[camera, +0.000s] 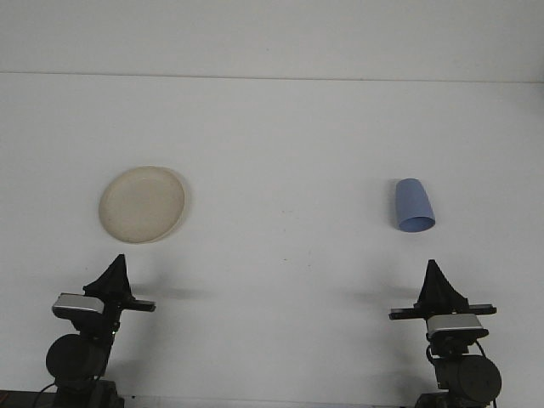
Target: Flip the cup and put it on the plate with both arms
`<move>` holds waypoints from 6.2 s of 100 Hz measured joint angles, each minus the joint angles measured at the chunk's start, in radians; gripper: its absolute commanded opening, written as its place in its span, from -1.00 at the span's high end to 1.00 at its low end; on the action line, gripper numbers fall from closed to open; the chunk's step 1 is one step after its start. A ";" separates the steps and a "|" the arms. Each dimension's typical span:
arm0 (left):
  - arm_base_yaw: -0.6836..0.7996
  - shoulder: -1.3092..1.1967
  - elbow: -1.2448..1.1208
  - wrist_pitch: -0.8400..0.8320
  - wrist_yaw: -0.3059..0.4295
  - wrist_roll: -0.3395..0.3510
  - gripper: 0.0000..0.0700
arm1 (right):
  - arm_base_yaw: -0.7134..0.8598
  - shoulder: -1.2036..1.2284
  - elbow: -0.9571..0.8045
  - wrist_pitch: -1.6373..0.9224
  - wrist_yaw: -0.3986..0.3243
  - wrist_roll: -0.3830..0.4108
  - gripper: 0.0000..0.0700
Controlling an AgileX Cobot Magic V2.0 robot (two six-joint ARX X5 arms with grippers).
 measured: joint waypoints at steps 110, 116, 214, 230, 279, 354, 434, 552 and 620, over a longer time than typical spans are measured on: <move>0.000 0.000 0.000 0.000 0.000 0.000 0.97 | 0.000 0.431 0.685 -0.663 0.004 0.000 1.00; 0.000 0.000 0.000 0.000 0.000 0.000 0.97 | 0.000 0.491 0.750 -0.732 0.004 0.000 1.00; 0.000 0.000 0.000 0.000 0.000 0.000 0.97 | 0.000 0.713 0.866 -0.920 0.001 0.003 -0.12; 0.000 0.000 0.000 0.000 0.000 0.000 0.97 | 0.000 0.722 0.866 -0.900 0.003 0.004 -0.12; 0.000 0.000 0.000 0.000 0.000 0.000 0.97 | -0.043 0.855 0.734 -0.560 -0.006 0.003 -0.19; 0.000 0.000 0.000 0.000 0.000 0.000 0.97 | -0.219 1.036 0.326 0.142 -0.082 0.039 -0.19; 0.000 0.000 0.000 0.000 0.000 0.000 0.97 | -0.287 1.600 0.467 0.589 -0.220 0.003 -0.18; 0.000 0.000 0.000 0.000 0.000 0.000 0.97 | -0.212 1.053 0.520 0.085 -0.263 0.033 0.98; 0.000 0.000 0.000 0.000 0.000 0.000 0.97 | 0.124 0.880 1.078 -1.072 -0.253 0.120 0.98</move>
